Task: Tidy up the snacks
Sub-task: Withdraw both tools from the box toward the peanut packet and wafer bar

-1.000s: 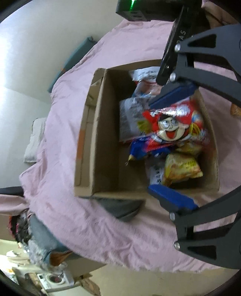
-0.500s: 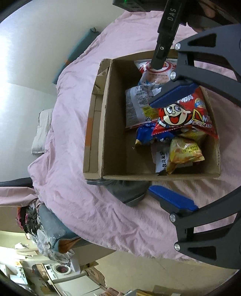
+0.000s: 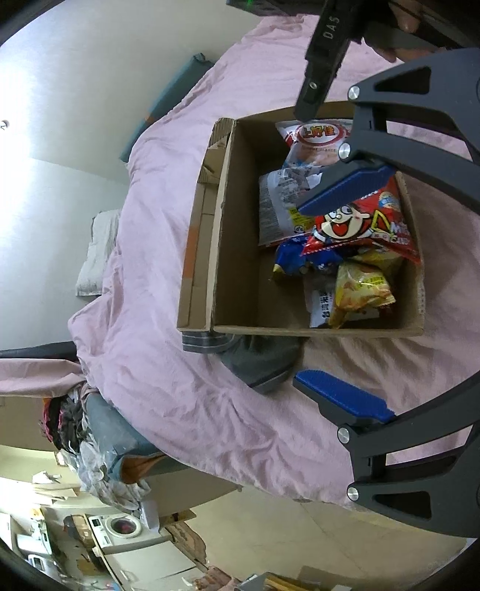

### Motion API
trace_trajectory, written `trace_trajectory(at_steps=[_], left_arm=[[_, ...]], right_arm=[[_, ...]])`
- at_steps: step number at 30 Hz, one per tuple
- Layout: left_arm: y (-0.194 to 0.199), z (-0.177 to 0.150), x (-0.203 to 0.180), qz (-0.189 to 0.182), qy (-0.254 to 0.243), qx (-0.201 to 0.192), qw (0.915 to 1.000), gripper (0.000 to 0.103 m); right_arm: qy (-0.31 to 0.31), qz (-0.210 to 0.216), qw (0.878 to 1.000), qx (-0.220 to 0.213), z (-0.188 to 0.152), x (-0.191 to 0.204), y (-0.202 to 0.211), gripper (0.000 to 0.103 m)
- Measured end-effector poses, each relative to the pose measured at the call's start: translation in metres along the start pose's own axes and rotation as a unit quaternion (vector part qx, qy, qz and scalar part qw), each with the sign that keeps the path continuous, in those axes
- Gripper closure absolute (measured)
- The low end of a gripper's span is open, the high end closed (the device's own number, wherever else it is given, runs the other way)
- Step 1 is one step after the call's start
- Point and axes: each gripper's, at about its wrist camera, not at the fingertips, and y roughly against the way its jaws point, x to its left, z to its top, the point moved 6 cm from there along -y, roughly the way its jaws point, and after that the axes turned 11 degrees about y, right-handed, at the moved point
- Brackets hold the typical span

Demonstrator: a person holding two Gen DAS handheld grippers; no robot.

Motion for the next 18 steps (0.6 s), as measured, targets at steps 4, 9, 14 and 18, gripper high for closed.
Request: trace_trajectory(at_steps=[4,9,14,18], left_arm=[[0.017,0.001,0.001,0.011,-0.018,-0.020,0.9996,0.019],[0.040,-0.001,0.007,-0.006,-0.003,-0.028,0.9996,0.001],[0.054,-0.014,0.016,-0.012,0.011,-0.005,0.9999,0.001],[0.063,-0.024,0.024,-0.002,0.017,-0.001,0.9999,0.001]], right_arm=[[0.002,0.002,1.000,0.009,-0.007,0.000,0.011,0.029],[0.016,0.005,1.000,0.003,-0.015,0.008,0.030,0.029],[0.024,0.009,1.000,-0.002,-0.025,0.013,0.043,0.029],[0.020,0.018,1.000,0.007,-0.038,0.015,0.048,0.029]])
